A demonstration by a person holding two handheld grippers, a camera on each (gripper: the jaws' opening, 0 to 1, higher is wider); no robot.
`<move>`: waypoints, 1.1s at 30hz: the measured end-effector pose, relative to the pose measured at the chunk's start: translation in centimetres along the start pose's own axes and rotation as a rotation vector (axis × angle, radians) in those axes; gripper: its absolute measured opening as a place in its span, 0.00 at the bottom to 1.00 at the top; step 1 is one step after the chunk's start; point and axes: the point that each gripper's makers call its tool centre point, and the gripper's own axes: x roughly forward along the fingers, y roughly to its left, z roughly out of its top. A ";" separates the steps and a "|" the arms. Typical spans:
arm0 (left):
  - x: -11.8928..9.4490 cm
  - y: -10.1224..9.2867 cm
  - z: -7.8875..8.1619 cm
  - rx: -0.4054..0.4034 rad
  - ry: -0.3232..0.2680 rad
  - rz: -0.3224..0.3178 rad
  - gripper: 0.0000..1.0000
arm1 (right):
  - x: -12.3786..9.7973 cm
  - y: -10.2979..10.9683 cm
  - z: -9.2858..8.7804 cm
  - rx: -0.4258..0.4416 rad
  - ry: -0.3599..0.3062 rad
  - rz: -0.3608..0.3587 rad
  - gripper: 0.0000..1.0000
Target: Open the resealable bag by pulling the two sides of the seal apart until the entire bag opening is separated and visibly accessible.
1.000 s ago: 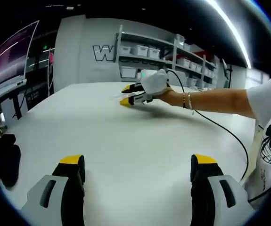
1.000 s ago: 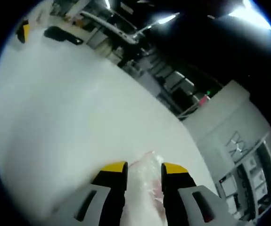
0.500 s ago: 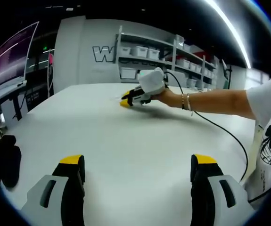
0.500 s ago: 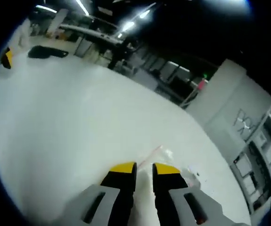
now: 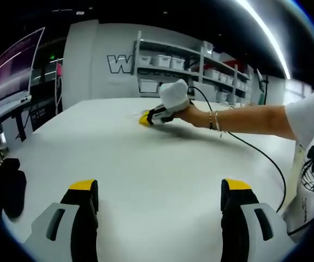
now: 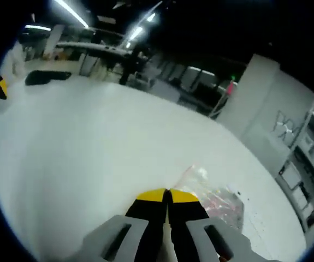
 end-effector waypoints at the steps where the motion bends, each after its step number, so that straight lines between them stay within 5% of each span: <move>1: -0.1 0.0 0.0 0.000 0.000 0.002 0.92 | 0.1 -0.2 0.0 -0.024 0.006 -0.008 0.00; 12: -0.2 -0.2 0.3 0.005 -0.007 0.001 0.92 | -2.5 -4.5 4.3 -0.054 -0.119 -0.117 0.00; 16: -0.2 -0.5 0.5 0.009 -0.010 -0.004 0.92 | -2.4 -3.8 3.2 -0.061 -0.095 -0.073 0.01; 19: -0.4 -0.6 0.6 0.011 -0.013 -0.004 0.92 | -1.5 -2.6 1.9 -0.002 -0.067 -0.035 0.22; 33: -0.7 0.1 0.4 0.006 -0.010 0.013 0.92 | 0.0 -1.1 0.7 0.093 -0.022 -0.009 0.26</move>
